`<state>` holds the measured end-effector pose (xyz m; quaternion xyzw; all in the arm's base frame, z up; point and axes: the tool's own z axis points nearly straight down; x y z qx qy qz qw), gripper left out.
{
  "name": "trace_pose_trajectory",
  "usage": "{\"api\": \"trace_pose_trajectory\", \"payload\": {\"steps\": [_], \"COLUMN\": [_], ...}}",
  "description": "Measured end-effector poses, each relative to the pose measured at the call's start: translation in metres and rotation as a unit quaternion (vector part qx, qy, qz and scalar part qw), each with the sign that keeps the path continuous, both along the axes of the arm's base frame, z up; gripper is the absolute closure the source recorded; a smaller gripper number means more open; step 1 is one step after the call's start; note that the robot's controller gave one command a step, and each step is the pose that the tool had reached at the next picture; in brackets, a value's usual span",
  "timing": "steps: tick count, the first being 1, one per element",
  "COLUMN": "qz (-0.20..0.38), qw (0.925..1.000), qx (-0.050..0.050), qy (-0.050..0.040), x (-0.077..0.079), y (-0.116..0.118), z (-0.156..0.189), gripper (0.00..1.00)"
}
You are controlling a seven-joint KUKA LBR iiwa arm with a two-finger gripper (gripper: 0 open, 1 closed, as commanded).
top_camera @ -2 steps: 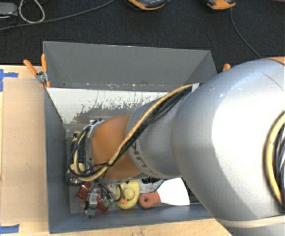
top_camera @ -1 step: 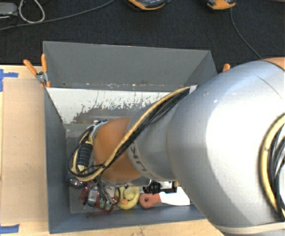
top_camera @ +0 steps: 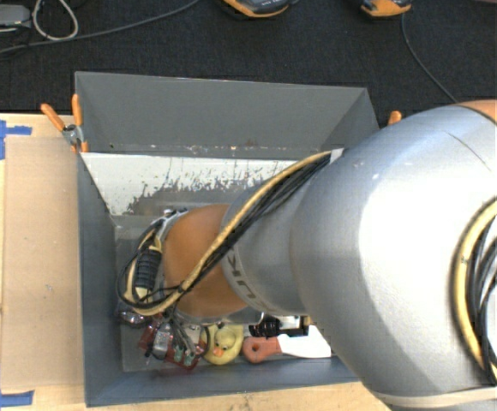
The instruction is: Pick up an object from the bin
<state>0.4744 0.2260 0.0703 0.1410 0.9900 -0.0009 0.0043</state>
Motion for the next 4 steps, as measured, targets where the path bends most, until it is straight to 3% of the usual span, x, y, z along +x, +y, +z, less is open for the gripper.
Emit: {"api": "trace_pose_trajectory", "payload": {"steps": [4], "qz": [-0.002], "qw": [1.0], "qx": [-0.001], "qy": [0.0056], "x": [-0.003], "y": [-0.002], "z": [0.061], "gripper": [1.0]}}
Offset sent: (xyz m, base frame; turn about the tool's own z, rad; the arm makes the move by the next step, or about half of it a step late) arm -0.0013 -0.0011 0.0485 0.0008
